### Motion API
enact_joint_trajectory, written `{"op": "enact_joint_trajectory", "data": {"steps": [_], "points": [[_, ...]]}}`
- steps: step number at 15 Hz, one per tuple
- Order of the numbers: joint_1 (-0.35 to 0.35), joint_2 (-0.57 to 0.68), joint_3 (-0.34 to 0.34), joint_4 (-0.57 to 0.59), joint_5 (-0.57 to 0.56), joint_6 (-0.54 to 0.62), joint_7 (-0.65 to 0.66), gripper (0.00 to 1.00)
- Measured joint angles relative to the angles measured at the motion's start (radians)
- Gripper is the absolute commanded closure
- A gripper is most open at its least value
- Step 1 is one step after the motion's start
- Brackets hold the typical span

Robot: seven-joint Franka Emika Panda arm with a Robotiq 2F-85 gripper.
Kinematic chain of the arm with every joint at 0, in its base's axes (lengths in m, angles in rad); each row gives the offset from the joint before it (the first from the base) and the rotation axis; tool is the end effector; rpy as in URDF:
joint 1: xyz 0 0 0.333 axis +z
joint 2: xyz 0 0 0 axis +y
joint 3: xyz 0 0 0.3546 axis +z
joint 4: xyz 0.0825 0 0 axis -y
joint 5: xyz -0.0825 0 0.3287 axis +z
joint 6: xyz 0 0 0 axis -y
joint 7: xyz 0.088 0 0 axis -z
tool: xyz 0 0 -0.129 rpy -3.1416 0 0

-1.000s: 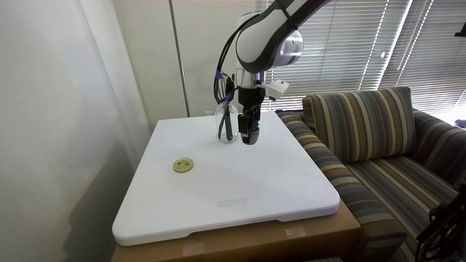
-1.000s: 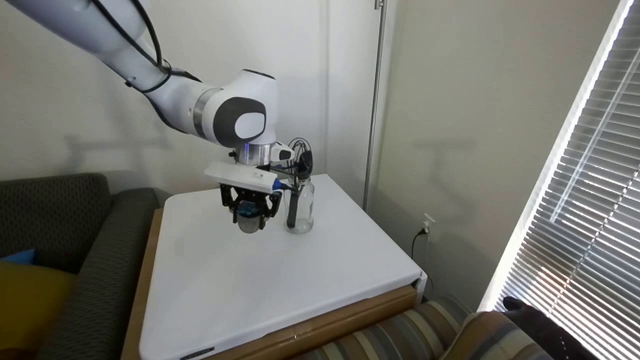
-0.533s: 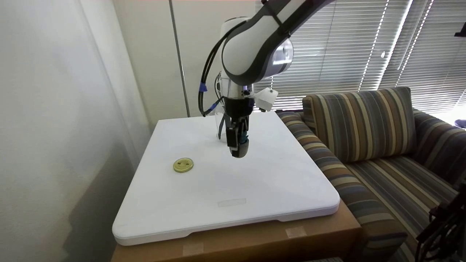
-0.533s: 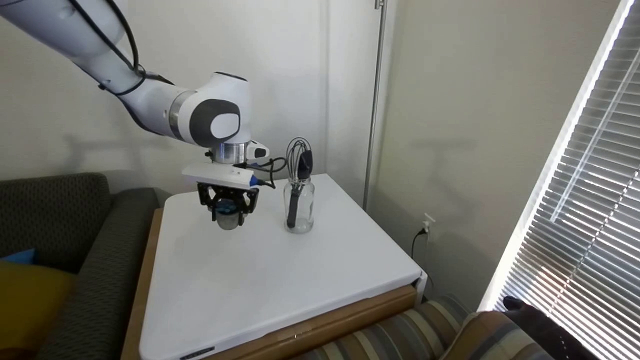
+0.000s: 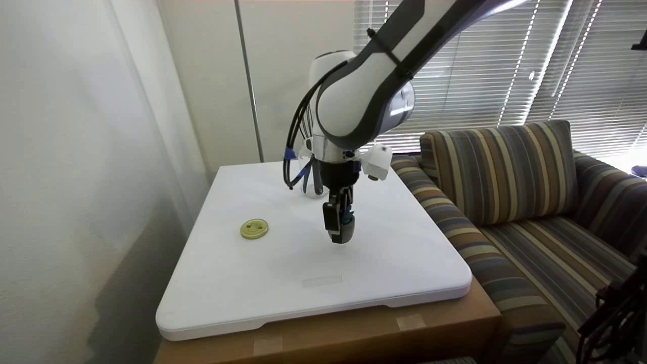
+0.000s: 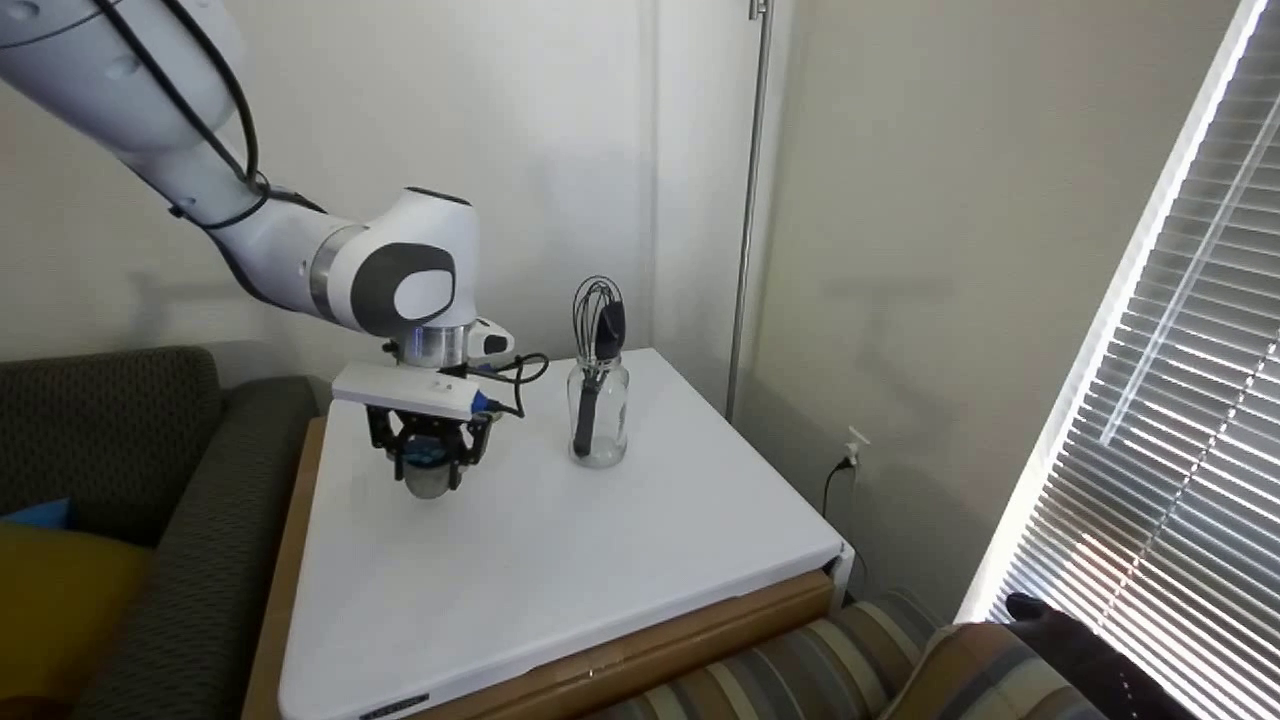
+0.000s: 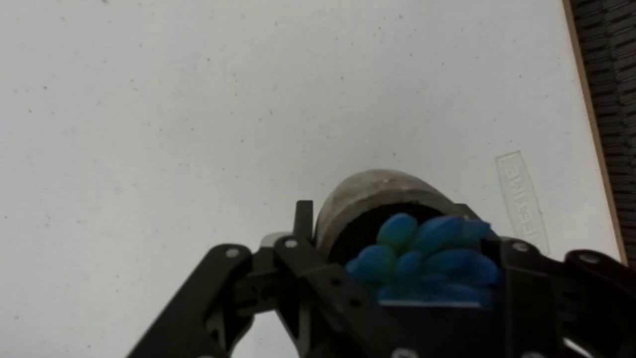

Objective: Move the flowerpot to the left

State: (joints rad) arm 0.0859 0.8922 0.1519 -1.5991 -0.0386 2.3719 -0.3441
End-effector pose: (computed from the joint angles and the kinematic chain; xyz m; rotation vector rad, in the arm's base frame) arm 0.6508 0.1411 0.1461 -2.9171 -0.8416 0.1581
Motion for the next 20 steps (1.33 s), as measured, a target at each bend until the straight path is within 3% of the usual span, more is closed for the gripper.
{"op": "enact_joint_trajectory", "data": {"steps": [4, 9, 15, 20], "points": [[0.003, -0.004, -0.012, -0.068, 0.000, 0.142, 0.119, 0.58], [0.065, -0.026, -0.092, -0.153, -0.022, 0.330, 0.298, 0.58], [0.084, -0.068, -0.105, -0.214, -0.032, 0.254, 0.312, 0.58], [0.035, -0.114, -0.067, -0.241, -0.021, 0.134, 0.251, 0.58]]}}
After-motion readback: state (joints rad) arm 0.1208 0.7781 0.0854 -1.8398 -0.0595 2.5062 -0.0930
